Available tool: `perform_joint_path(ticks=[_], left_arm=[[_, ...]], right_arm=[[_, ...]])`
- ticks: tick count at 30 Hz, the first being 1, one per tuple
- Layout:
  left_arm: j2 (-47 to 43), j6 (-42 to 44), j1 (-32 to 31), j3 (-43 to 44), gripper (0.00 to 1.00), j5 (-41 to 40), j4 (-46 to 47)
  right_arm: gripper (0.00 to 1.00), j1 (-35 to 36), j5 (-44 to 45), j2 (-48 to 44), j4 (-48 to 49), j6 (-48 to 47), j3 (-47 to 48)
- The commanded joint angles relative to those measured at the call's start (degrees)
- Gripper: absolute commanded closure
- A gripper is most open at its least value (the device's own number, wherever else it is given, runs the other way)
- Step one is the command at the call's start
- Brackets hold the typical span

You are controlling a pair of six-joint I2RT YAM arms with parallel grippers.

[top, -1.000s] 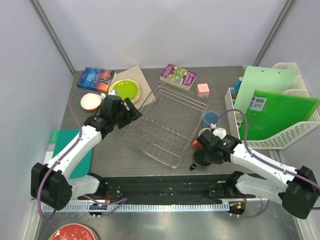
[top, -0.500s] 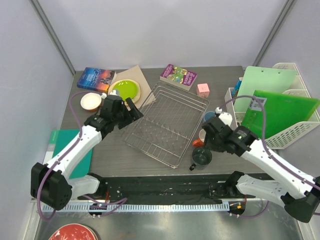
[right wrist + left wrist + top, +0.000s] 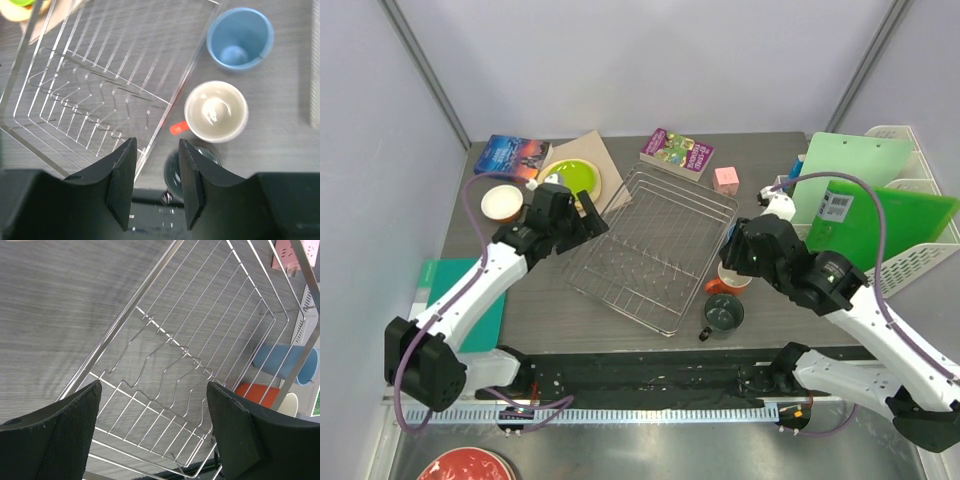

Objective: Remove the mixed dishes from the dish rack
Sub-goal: Reset both arms

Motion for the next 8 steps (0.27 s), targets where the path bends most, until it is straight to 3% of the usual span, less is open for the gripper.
perform_joint_path(ticks=[1,5,8], left_arm=[[0.43,5.10,-3.81,5.39,0.15,-4.93,-2.03],[2.09,10.47,-8.99,11.08,0.15,-12.20,-5.28],[3.15,12.23,-11.81,13.73,0.13,-15.57,-7.83]], right_arm=[[0.55,0.37,-4.29,-1.01,19.94,-6.83,-5.25],[0.56,1.43,-5.09,3.54,30.23,-11.84,-4.13],[0.55,2.48,-4.57,8.46,31.83,-15.19,0.62]])
